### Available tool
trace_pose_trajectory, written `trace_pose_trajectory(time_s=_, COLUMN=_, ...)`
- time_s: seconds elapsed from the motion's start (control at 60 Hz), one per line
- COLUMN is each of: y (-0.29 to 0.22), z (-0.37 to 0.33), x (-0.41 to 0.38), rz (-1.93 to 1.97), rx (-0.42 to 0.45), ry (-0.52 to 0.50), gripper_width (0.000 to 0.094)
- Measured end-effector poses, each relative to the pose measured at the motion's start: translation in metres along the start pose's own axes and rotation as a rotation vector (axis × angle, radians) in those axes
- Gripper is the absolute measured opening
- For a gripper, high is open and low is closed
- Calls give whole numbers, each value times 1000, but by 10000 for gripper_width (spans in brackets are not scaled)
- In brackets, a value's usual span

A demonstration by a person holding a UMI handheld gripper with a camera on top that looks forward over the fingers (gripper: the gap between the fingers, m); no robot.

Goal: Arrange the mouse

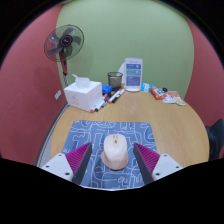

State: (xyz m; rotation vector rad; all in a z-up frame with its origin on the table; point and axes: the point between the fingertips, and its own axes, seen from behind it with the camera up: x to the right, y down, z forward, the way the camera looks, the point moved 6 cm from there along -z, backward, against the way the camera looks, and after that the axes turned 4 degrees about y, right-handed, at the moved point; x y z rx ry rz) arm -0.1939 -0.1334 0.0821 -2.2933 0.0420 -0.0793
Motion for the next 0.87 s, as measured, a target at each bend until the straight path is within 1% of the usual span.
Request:
trace_pose_trajectory(time_s=0.067, y=-7, z=-34, x=-2, rz=-29, rx=18, ry=12, gripper_width=848)
trace_pose_trajectory(time_s=0.233, y=-8, z=-129, x=-3, rz=-47, rx=58, ry=38, gripper_width=843)
trace_pose_trajectory(time_s=0.367, y=10, z=-197, x=-8, rz=-40, rx=83, ry=40, gripper_width=841)
trace_pose_trajectory(time_s=0.5, y=36, z=-251, x=-11, rz=-34, rx=98, ry=44, gripper_width=840)
trace_pose_trajectory(time_s=0.567, y=48, z=-270, x=-13, rz=-21, rx=97, ry=31, gripper_width=839)
trace_pose_trajectory(time_s=0.683, y=63, z=-296, x=-10, rz=-14, rx=98, ry=41, gripper_width=840)
trace_pose_trajectory(time_s=0.867, y=66, z=-321, x=-7, rz=-21, rx=118, ry=40, gripper_width=841)
